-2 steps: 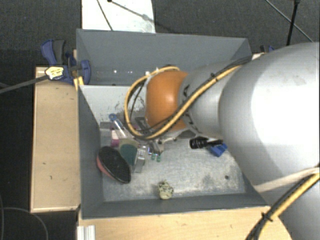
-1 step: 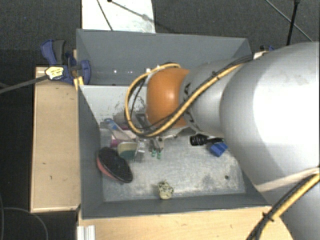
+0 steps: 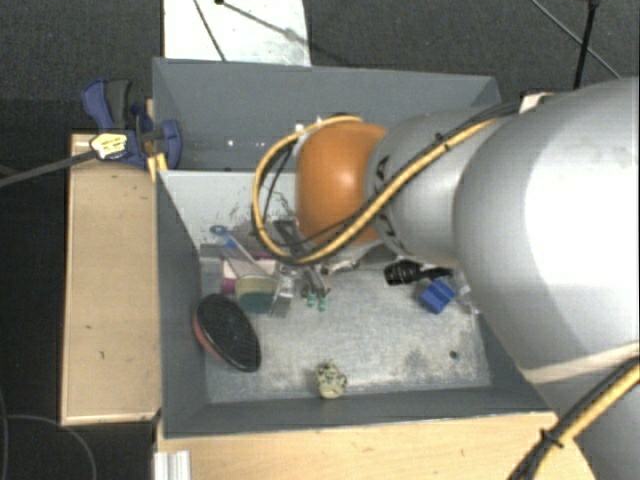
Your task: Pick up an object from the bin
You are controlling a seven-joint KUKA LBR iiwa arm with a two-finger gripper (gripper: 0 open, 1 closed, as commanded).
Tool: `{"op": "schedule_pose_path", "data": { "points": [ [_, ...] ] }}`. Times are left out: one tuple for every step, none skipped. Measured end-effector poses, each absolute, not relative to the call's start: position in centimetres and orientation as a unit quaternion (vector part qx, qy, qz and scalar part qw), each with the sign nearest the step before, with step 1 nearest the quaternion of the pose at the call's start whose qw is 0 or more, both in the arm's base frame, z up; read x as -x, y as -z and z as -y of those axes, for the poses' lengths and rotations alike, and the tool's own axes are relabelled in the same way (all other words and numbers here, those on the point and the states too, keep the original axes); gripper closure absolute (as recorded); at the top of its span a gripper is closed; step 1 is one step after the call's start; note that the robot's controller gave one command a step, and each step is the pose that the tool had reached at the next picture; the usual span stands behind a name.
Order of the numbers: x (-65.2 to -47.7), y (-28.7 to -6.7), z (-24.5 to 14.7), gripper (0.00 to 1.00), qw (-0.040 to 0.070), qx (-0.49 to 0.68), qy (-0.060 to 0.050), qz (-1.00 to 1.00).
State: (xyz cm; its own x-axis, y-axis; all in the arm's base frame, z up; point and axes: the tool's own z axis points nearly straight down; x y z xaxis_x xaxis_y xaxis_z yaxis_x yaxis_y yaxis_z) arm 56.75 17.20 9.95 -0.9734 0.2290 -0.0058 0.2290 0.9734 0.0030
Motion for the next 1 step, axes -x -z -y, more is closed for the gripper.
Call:
{"op": "schedule_pose_path", "data": {
  "points": [
    [-56.98, -17.75, -17.23, 1.00, 0.004, -0.113, -0.002, -0.994]
  ]
}}
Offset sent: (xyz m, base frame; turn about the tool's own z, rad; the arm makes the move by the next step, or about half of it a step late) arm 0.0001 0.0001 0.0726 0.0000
